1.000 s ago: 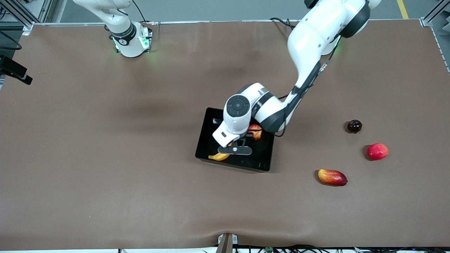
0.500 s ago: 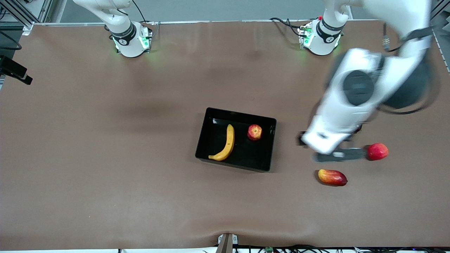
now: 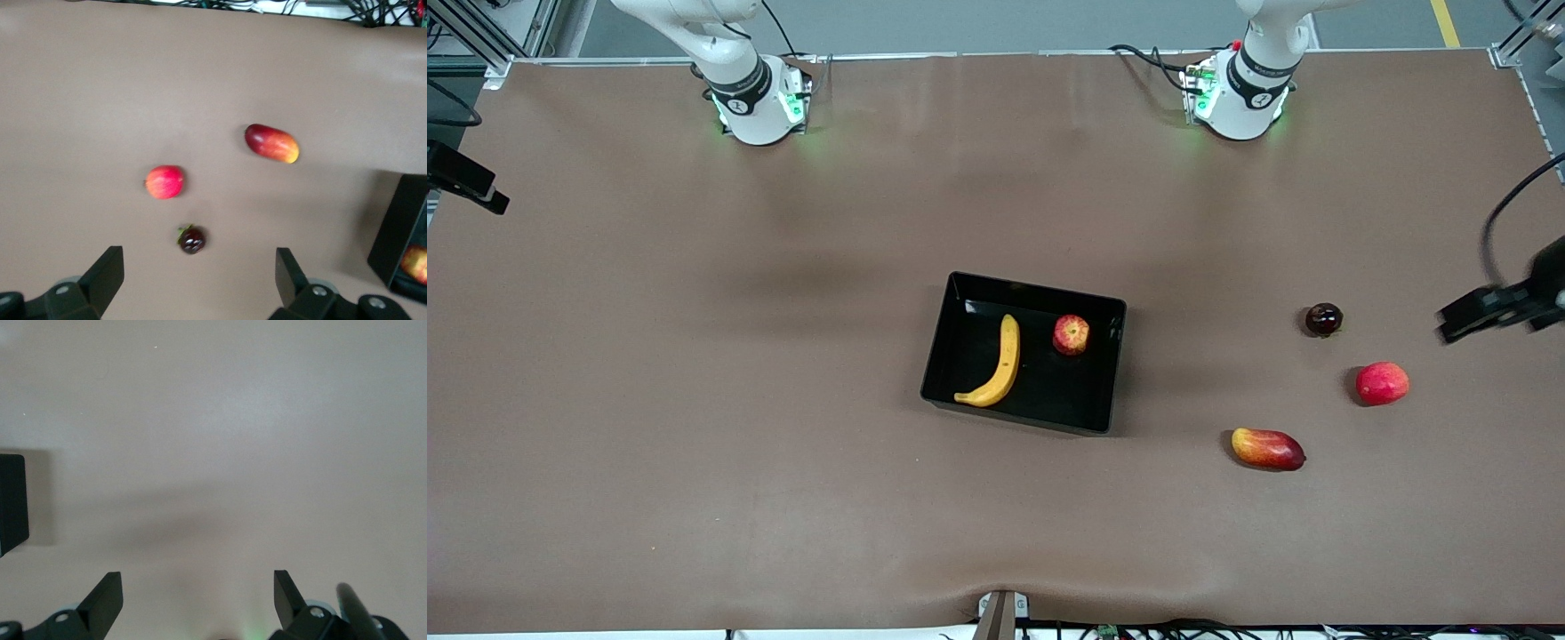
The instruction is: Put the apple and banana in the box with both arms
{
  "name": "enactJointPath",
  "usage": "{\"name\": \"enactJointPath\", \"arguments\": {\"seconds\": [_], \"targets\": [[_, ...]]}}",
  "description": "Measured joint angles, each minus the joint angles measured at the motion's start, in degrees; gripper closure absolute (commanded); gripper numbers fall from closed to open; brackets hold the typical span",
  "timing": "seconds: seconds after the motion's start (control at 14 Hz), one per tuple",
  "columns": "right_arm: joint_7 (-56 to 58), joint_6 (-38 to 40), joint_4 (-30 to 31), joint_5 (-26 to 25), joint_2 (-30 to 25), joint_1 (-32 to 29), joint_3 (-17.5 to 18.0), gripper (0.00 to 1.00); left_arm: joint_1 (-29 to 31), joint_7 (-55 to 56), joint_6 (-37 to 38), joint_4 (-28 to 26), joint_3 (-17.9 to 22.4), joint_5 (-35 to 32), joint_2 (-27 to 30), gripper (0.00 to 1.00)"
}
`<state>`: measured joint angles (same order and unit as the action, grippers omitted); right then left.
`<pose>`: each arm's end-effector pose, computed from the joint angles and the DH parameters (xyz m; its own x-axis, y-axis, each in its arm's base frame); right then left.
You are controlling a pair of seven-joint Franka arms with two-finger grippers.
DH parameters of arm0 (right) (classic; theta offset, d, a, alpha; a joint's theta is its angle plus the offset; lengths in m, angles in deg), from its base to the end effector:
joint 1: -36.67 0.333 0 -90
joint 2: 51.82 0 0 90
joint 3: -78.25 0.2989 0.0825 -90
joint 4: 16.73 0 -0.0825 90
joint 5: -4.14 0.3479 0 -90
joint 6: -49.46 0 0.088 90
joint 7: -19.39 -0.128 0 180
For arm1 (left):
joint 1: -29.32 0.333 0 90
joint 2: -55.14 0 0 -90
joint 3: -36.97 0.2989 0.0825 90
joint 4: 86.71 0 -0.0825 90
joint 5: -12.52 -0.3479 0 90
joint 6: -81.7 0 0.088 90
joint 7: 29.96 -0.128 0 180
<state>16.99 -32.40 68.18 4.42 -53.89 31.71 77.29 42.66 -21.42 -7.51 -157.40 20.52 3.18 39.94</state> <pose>0.4898 -0.0503 0.6304 0.9894 -0.1440 -0.0173 -0.1441 -0.9896 -0.0047 0.5928 0.0137 0.5899 0.9906 0.1109 0.0804 0.1171 -0.9901 -0.0769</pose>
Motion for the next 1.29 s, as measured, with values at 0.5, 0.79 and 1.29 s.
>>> {"name": "enactJointPath", "arguments": {"seconds": [0.5,0.79,1.29], "targets": [[0.0,0.0,0.0,0.0,0.0,0.0,0.0,0.0,-5.3,-0.6,4.7,-9.0,2.9,5.3,11.5,0.0],[0.0,0.0,0.0,0.0,0.0,0.0,0.0,0.0,-9.9,-0.6,3.3,-15.7,5.5,5.4,15.8,0.0],[0.0,0.0,0.0,0.0,0.0,0.0,0.0,0.0,-10.0,-0.6,3.2,-18.7,6.2,5.4,21.2,0.0]]}}
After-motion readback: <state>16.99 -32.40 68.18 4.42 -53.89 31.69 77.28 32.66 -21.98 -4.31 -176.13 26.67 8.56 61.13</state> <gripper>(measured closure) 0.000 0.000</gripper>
